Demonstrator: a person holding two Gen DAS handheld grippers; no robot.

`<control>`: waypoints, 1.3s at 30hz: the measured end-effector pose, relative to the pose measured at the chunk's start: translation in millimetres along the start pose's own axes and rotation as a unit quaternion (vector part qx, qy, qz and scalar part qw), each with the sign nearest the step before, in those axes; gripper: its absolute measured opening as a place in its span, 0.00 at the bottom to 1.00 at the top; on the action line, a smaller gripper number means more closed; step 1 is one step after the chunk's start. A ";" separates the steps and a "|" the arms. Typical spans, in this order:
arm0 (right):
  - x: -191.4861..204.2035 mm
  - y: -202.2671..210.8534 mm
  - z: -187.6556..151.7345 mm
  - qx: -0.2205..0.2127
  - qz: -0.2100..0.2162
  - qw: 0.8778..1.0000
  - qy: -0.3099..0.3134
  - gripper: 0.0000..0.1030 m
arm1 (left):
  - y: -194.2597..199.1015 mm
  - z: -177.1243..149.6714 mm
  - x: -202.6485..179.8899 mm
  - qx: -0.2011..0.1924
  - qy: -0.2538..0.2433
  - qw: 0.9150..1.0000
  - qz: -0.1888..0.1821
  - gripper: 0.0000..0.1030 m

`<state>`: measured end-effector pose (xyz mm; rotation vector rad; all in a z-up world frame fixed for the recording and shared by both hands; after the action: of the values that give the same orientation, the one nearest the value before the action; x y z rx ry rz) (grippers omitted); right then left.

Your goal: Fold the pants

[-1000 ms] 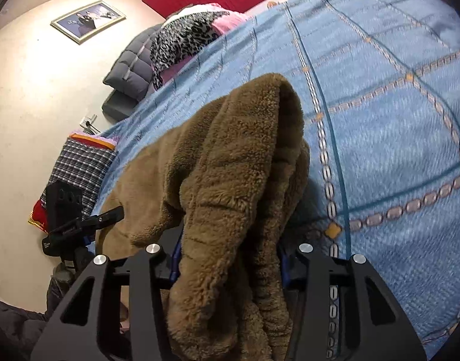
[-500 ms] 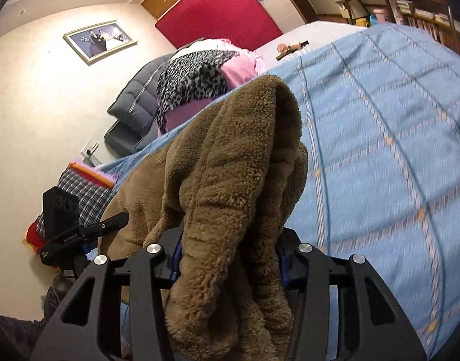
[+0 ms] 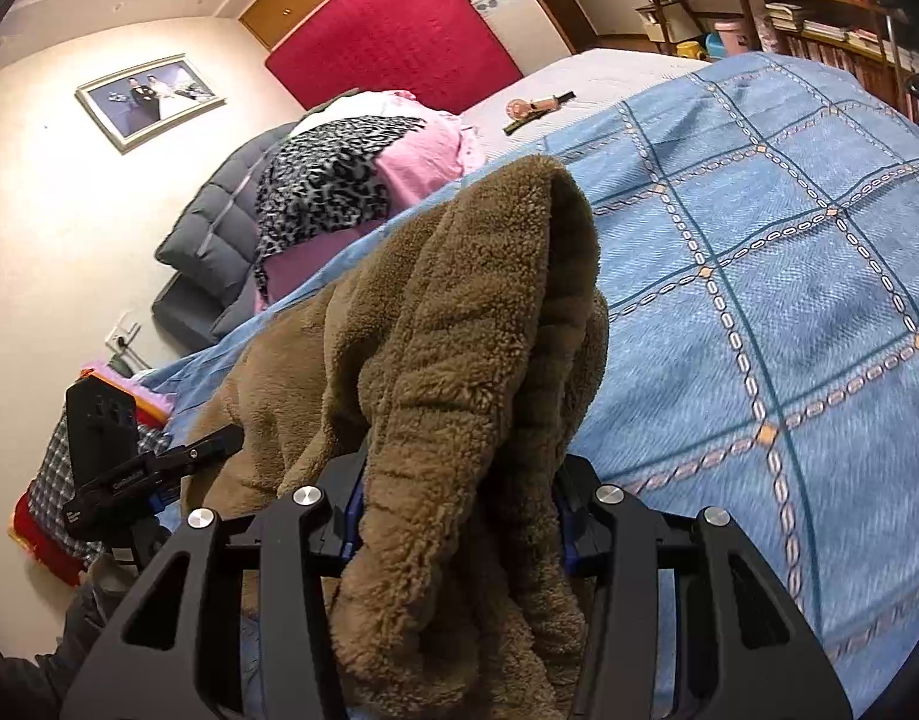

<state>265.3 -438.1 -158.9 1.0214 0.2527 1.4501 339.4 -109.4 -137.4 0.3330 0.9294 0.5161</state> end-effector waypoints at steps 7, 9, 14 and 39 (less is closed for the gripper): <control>-23.5 -37.9 -2.1 0.022 -0.020 1.000 -0.005 0.46 | -33.9 -3.7 29.0 0.020 0.000 0.999 0.026 0.46; -29.9 -44.6 -5.7 0.026 -0.022 0.999 -0.011 0.46 | -36.6 -5.5 32.2 0.022 -0.002 0.999 0.030 0.50; -35.1 -50.1 -9.8 0.031 -0.026 0.999 -0.020 0.47 | -40.3 -10.6 34.4 0.025 -0.015 0.997 0.067 0.70; -25.4 4.3 -54.4 -0.022 -0.237 0.969 0.065 0.61 | -39.7 -65.2 -20.5 0.040 -0.153 0.963 0.219 0.82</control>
<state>219.7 -438.8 -198.3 0.7627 0.5209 1.0805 286.4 -150.3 -179.5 0.6811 0.5738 0.8075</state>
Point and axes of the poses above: each gripper's, at about its wrist camera, not at the fingertips, and y roughly against the way its jaws point, x to its left, z to its top, the point moved 3 cm from there along -y, roughly the way its jaws point, and after that the axes turned 14 degrees about -z, right-handed, at the moved point
